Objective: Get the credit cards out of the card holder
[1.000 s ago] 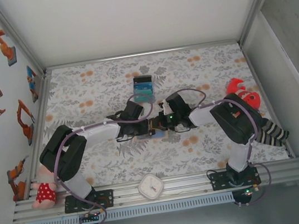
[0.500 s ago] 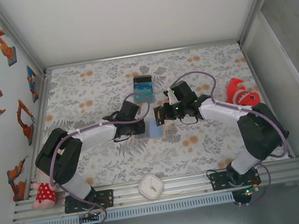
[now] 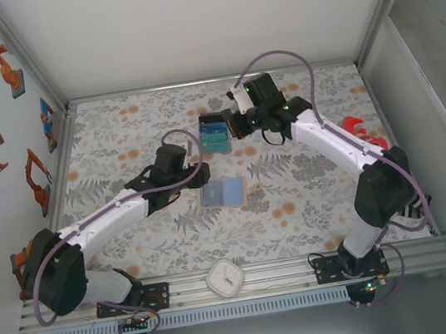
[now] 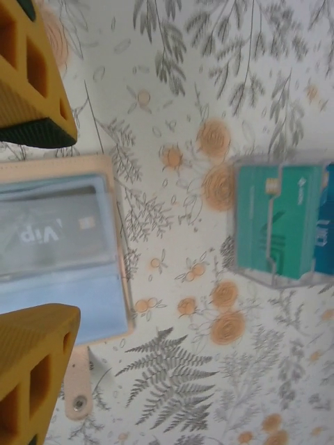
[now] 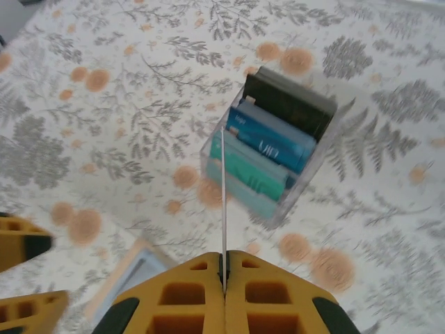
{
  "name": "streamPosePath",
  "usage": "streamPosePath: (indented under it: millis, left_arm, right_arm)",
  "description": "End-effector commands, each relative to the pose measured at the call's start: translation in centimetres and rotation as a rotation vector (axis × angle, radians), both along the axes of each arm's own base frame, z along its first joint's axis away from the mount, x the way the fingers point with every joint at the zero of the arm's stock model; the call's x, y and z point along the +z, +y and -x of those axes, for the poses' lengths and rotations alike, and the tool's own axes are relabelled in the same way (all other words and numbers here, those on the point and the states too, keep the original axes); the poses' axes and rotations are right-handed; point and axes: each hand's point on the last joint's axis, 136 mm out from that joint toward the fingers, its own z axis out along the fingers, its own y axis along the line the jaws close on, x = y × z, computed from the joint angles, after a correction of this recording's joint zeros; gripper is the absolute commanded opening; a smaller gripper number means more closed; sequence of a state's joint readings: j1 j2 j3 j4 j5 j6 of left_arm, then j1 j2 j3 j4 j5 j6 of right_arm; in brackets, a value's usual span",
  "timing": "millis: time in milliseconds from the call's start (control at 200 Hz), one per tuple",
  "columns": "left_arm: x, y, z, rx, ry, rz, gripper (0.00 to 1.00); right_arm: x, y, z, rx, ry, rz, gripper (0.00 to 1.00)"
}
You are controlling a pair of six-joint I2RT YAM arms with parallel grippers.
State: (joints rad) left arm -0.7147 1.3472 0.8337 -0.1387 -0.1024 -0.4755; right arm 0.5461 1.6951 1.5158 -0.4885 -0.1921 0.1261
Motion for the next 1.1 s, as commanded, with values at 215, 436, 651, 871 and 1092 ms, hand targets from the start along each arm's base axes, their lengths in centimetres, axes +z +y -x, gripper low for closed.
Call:
streamPosePath:
  millis: [215, 436, 651, 871, 1092]
  left_arm:
    - [1.5, 4.3, -0.4, 0.142, -0.102, -0.008, 0.95]
    - [1.8, 4.8, -1.7, 0.191, -0.117, -0.006, 0.97]
    - [1.7, 5.0, -3.0, 0.236, -0.097, 0.009, 0.97]
    - [1.3, 5.3, -3.2, 0.255, -0.081, 0.028, 0.97]
    - [1.2, 5.8, -3.1, 0.271, -0.073, 0.038, 0.97]
  right_arm:
    - [-0.3, 0.5, -6.4, 0.135, -0.128, 0.174, 0.0]
    - [-2.1, 1.8, -9.2, 0.227, -0.165, 0.217, 0.0]
    - [-4.6, 3.2, -10.6, 0.336, -0.171, 0.255, 0.0]
    - [-6.8, 4.0, -11.8, 0.41, -0.16, 0.275, 0.0]
    - [-8.2, 4.6, -12.0, 0.46, -0.12, 0.259, 0.0]
